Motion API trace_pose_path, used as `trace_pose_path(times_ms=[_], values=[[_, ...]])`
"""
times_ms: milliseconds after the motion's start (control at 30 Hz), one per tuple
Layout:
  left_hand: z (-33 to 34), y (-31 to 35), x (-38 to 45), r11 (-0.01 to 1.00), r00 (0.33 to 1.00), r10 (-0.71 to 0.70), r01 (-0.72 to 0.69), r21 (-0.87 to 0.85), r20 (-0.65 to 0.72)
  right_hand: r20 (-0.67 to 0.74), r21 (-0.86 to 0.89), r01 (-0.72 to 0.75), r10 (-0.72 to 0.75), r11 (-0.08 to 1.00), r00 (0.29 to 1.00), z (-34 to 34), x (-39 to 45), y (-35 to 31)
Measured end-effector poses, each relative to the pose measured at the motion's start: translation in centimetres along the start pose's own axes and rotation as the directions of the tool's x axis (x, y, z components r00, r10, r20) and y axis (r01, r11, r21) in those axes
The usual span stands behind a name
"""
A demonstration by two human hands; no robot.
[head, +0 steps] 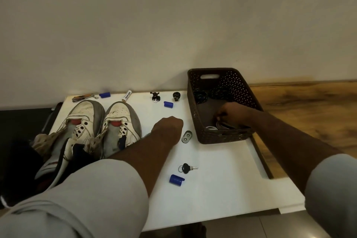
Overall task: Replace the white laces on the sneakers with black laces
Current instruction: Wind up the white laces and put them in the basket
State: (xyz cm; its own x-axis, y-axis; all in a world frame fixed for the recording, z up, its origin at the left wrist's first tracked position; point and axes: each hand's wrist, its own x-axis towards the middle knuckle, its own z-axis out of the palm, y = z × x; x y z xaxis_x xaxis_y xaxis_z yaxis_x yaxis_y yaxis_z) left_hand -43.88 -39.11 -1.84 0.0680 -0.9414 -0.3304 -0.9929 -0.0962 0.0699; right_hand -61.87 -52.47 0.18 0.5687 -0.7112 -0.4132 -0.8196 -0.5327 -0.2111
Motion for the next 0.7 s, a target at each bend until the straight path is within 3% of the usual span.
trace_pose_path(times_ms=[200, 367, 467, 700], values=[[-0.4, 0.1, 0.4, 0.997, 0.998, -0.056, 0.058, -0.045, 0.031, 0.126, -0.138, 0.004, 0.014, 0.990, 0.992, -0.6, -0.7, 0.7], [-0.5, 0.6, 1.0, 0.987, 0.990, -0.137, 0.140, -0.077, 0.045, -0.145, 0.037, -0.028, 0.033, 0.999, 0.989, -2.0, 0.1, 1.3], [-0.4, 0.9, 1.6, 0.980, 0.984, -0.175, 0.177, -0.088, 0.029, -0.256, 0.018, -0.058, 0.061, 0.998, 0.965, -2.7, 1.8, 1.5], [-0.7, 1.1, 2.8, 0.986, 0.987, -0.159, 0.161, -0.046, 0.028, -0.232, -0.202, -0.116, 0.068, 0.973, 0.970, -2.5, 6.2, 0.6]])
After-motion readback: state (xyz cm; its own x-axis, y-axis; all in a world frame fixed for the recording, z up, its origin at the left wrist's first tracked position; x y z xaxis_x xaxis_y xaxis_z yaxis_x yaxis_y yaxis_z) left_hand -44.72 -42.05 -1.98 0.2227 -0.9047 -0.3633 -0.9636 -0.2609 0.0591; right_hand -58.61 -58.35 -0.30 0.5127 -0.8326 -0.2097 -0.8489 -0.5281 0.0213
